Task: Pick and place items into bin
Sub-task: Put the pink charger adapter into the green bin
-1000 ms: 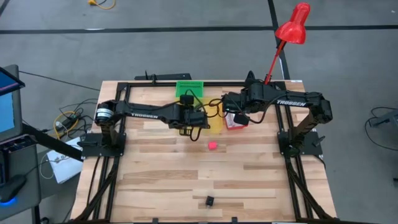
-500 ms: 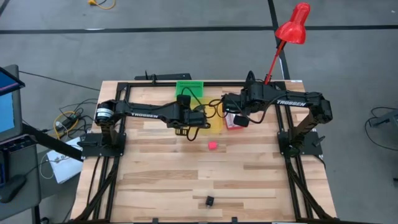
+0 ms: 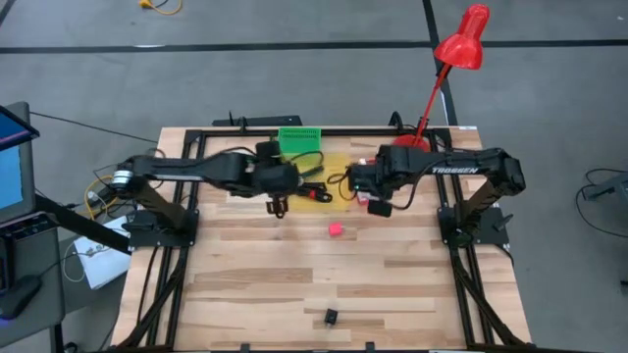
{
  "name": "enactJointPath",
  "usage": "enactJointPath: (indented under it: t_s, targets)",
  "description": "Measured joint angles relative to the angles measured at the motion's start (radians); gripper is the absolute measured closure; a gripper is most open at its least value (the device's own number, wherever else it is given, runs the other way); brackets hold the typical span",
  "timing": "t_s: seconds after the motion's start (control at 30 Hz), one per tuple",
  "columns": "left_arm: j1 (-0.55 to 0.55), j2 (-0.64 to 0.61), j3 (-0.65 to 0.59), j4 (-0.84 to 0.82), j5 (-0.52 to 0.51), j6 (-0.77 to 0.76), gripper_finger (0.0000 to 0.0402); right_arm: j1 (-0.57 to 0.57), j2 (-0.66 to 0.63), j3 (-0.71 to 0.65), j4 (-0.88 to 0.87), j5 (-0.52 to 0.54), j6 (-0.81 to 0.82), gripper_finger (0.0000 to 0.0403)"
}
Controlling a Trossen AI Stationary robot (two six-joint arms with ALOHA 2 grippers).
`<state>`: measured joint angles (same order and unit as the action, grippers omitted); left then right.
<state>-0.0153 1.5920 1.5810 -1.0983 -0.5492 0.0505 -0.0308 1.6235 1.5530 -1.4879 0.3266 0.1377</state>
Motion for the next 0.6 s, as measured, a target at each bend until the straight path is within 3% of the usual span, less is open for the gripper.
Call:
enactJointPath:
  t_s: [0.23, 0.6]
  targets:
    - [-0.093, -0.193, 0.0, 0.025, -0.003, -0.124, 0.0246, 0.077, 0.0, -0.12, 0.235, -0.112, -0.138, 0.0301]
    - [-0.291, -0.401, 0.0, -0.089, -0.144, -0.327, 0.0246, 0.172, 0.001, -0.123, 0.534, -0.119, -0.25, 0.0301]
